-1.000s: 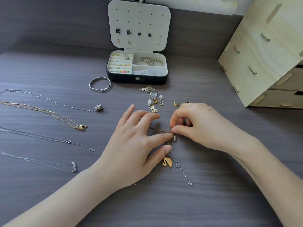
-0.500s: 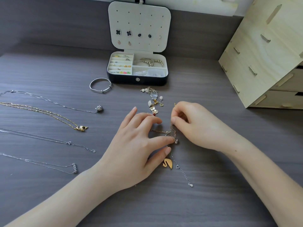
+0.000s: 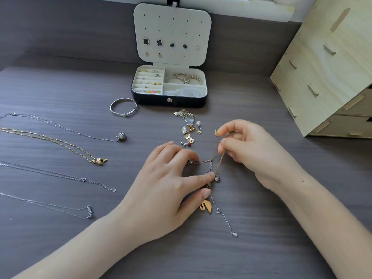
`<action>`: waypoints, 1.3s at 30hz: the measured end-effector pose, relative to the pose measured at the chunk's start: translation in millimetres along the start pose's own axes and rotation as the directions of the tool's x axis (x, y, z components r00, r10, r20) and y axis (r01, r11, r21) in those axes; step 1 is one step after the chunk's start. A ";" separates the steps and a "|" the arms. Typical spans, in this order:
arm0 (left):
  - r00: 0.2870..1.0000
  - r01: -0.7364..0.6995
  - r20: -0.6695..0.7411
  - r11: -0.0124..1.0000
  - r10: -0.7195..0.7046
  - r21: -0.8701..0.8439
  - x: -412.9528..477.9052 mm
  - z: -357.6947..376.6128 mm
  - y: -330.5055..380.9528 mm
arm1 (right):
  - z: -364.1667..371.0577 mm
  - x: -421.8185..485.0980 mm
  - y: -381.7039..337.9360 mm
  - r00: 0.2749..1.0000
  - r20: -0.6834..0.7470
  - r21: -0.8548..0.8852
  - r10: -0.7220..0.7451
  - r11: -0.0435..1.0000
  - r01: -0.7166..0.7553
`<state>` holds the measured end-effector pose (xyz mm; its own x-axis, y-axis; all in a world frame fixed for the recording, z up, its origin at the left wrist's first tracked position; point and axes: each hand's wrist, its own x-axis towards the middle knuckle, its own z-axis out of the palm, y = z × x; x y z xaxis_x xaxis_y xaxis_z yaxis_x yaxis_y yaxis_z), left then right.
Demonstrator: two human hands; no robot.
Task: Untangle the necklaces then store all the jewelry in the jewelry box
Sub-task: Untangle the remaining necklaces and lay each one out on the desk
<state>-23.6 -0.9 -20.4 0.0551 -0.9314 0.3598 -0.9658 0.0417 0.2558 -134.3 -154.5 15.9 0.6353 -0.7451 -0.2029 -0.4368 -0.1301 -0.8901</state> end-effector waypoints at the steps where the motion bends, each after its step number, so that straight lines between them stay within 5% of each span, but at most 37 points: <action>1: 1.000 0.002 -0.005 1.000 -0.002 -0.002 -0.1 -0.1 0.2 | -1.2 -0.6 -1.3 1.000 0.013 0.014 0.009 1.000 -0.009; 8: 1.000 0.013 -0.016 1.000 -0.013 -0.007 0.3 -1.5 0.6 | -8.9 -3.7 -3.3 0.981 0.184 0.227 0.056 0.969 -0.098; 12: 1.000 0.019 -0.008 1.000 -0.019 -0.004 0.7 -1.4 0.7 | -7.9 -7.8 0.3 0.987 0.149 -0.073 -0.057 0.995 0.069; 16: 1.000 0.019 -0.007 1.000 -0.019 -0.011 0.7 -1.2 1.0 | -4.1 -9.5 1.7 0.981 0.063 -0.459 -0.182 0.868 0.190; 22: 1.000 0.008 -0.014 1.000 -0.008 -0.023 1.1 -0.7 0.6 | -1.0 -14.8 1.1 0.974 0.018 -0.641 -0.226 0.745 0.185; 27: 0.997 0.000 -0.071 0.999 -0.003 -0.049 0.6 -1.1 0.4 | -0.7 -13.4 2.4 0.980 0.034 -0.575 -0.194 0.799 0.178; 33: 0.938 0.262 -0.198 0.956 -0.285 -0.136 7.0 -11.3 6.9 | -0.6 -15.4 0.9 0.979 0.078 -0.441 -0.186 0.874 0.201; 39: 0.894 0.434 -0.059 0.891 -0.444 -0.131 34.3 -3.6 22.1 | -1.0 -17.3 -3.0 0.974 0.092 -0.254 -0.205 0.941 0.222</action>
<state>-42.2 -30.6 0.8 0.4933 -0.8299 0.2606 -0.8034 -0.3198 0.5022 -144.6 -141.9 22.5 0.7674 -0.6390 -0.0526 -0.4316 -0.4542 -0.7794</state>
